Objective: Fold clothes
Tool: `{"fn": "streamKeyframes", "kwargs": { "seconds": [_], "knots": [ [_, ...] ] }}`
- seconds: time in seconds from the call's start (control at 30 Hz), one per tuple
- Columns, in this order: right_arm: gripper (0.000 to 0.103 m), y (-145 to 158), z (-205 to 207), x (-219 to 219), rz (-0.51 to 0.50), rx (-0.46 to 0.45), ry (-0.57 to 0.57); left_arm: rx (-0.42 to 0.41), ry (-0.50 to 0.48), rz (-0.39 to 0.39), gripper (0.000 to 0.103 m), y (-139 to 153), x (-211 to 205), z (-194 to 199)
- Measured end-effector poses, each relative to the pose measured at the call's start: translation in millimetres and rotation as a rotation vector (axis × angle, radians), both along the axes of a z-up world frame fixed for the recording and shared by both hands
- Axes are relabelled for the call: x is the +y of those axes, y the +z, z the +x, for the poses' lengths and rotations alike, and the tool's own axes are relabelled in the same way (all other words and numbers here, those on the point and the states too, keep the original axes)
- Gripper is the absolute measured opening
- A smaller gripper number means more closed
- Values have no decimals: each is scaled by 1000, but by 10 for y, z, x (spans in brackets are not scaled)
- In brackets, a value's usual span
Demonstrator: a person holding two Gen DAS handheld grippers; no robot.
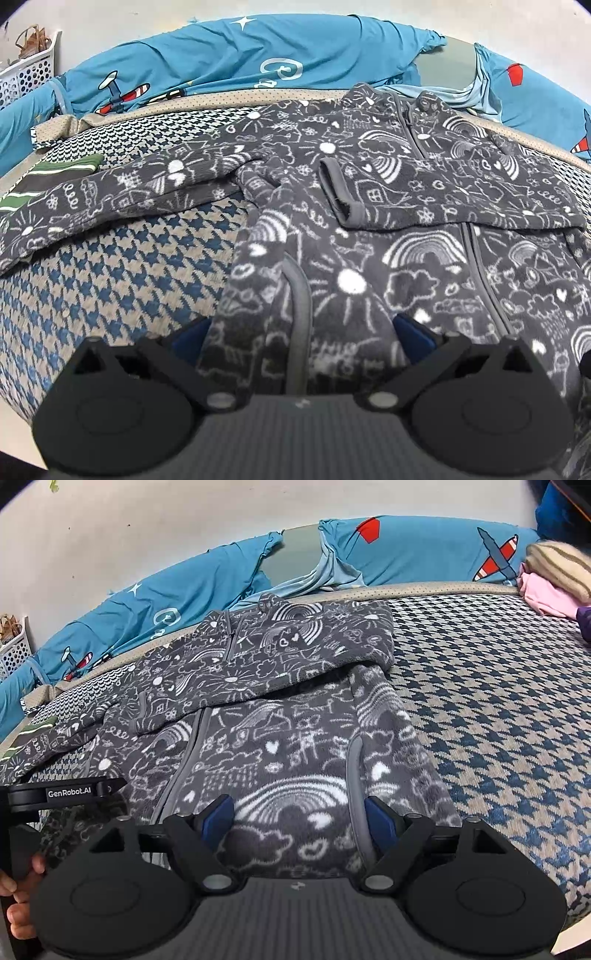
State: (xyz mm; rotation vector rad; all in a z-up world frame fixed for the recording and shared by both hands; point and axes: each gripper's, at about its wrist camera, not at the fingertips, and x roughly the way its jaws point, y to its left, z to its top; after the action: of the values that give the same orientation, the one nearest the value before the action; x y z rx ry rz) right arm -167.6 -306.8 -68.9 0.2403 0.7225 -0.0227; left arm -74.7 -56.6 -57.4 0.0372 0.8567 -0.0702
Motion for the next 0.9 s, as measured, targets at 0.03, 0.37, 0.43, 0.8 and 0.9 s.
{"fn": "streamKeyframes", "kwargs": {
  "seconds": [0.03, 0.37, 0.43, 0.8, 0.9],
  "knots": [
    [77, 3, -16, -8, 6, 0, -2, -1, 1, -2, 103, 5, 4, -9],
    [77, 24, -152, -20, 18, 3, -2, -25, 6, -25, 103, 90, 34, -142],
    [77, 31, -177, -14, 13, 2, -2, -34, 7, -34, 103, 117, 47, -182],
    [77, 112, -347, -27, -30, -16, -55, -65, -9, -31, 103, 191, 0, -361],
    [77, 135, -386, -45, -47, -26, -76, -69, -30, -20, 103, 196, -50, -414]
  ]
}}
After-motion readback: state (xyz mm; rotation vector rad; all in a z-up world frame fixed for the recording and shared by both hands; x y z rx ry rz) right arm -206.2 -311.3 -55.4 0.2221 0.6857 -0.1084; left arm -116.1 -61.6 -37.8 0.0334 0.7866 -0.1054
